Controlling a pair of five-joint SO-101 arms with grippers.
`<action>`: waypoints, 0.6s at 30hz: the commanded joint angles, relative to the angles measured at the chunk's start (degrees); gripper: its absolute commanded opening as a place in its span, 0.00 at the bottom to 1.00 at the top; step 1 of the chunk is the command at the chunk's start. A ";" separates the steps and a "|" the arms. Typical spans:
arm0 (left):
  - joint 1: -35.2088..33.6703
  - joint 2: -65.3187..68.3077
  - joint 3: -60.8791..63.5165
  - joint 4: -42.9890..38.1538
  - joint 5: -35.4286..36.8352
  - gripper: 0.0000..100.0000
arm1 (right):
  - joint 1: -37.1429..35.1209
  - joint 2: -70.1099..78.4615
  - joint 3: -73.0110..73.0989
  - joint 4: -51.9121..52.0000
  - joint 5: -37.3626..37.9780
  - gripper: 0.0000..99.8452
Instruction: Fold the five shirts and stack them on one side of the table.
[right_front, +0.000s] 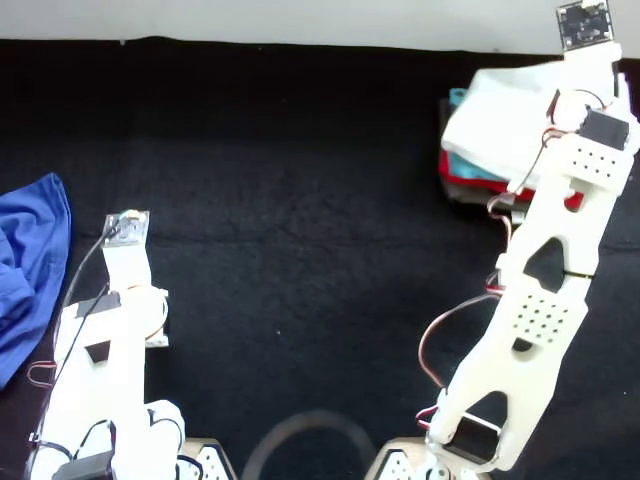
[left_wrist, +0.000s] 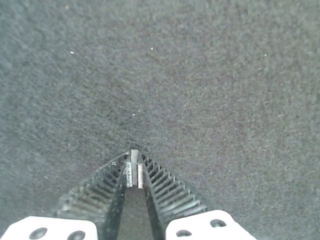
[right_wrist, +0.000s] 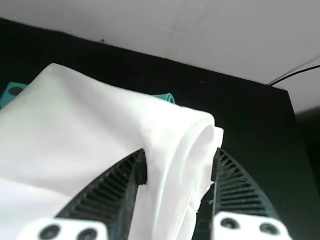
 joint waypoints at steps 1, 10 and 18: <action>-0.40 -0.84 0.13 -0.88 -0.18 0.01 | 1.45 -1.36 -5.76 -1.63 -7.82 0.21; -0.40 -0.84 0.13 -0.88 -0.18 0.01 | -0.48 -0.92 -15.78 14.64 -15.47 0.04; -0.40 -0.84 0.13 -0.88 -0.18 0.01 | 0.75 4.35 -9.71 17.36 -14.51 0.01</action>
